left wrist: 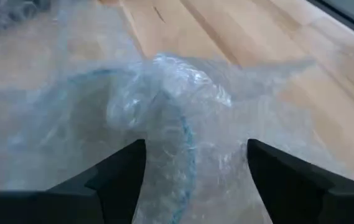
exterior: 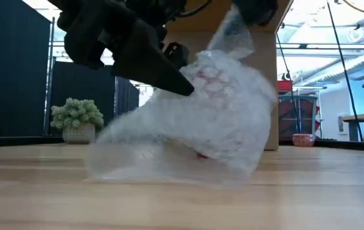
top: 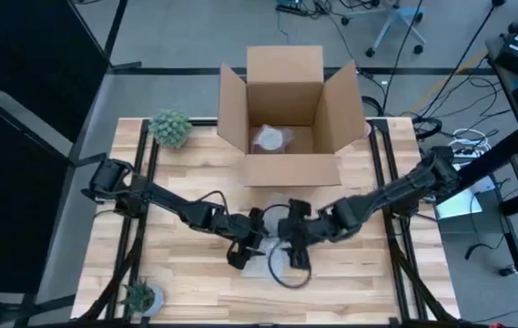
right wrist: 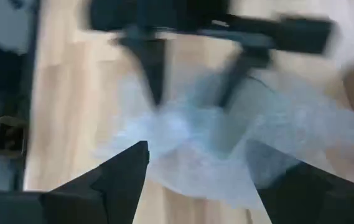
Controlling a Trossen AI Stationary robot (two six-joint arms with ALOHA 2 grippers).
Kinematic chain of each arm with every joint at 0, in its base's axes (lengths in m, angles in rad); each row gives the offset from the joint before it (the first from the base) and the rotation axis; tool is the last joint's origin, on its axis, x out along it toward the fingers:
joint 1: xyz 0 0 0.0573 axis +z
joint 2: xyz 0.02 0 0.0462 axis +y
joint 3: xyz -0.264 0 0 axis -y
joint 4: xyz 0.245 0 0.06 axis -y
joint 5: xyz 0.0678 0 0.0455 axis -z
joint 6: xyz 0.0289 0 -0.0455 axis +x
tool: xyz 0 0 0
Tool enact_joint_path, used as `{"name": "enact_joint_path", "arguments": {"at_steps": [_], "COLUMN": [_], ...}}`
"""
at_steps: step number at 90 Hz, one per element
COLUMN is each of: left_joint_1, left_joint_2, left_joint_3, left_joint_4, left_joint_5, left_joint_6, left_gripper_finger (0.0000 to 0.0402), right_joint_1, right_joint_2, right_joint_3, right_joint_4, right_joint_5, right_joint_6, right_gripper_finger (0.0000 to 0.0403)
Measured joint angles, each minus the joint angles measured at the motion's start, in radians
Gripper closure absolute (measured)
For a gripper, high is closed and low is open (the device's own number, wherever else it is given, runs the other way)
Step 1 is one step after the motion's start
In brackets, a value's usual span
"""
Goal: Wrap mug
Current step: Wrap the red mug with the bubble wrap
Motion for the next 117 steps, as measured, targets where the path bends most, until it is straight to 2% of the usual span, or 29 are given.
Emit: {"name": "enact_joint_path", "arguments": {"at_steps": [11,30,45,52,75,99,108,117], "left_joint_1": [0.000,0.000,0.001,0.000,0.000,-0.003,-0.005,-0.005], "left_joint_2": [0.001,0.001,0.001,0.001,-0.001,-0.003,-0.003,-0.003], "left_joint_3": [-0.001,-0.001,-0.001,-0.001,0.005,0.018,0.032,0.032], "left_joint_4": [-0.004,0.004,0.010,0.012,0.012,0.003,0.003,-0.027], "left_joint_5": [0.002,-0.002,-0.005,-0.005,-0.007,-0.002,0.026,0.027], "left_joint_6": [-0.002,-0.002,0.001,0.003,-0.003,-0.046,-0.047,-0.043], "left_gripper_finger": [0.0137,0.0137,0.0137,0.0137,0.0137,0.0137,0.0137,0.0137], "right_joint_1": [0.025,0.016,0.014,0.015,0.022,0.021,0.020,0.020], "right_joint_2": [0.052,0.058,0.058,0.056,0.056,0.066,0.083,0.066], "right_joint_3": [0.000,0.001,0.000,-0.025,-0.274,-0.506,-0.521,-0.520], "right_joint_4": [0.057,-0.012,-0.175,-0.162,0.209,0.722,0.758,0.724], "right_joint_5": [0.033,0.086,0.089,0.102,0.160,0.199,0.200,0.146], "right_joint_6": [-0.076,-0.073,0.028,0.084,0.168,0.205,0.207,0.223], "right_gripper_finger": [0.0145,0.0145,0.0145,0.0145,0.0145,0.0145,0.0145,0.0145]}}
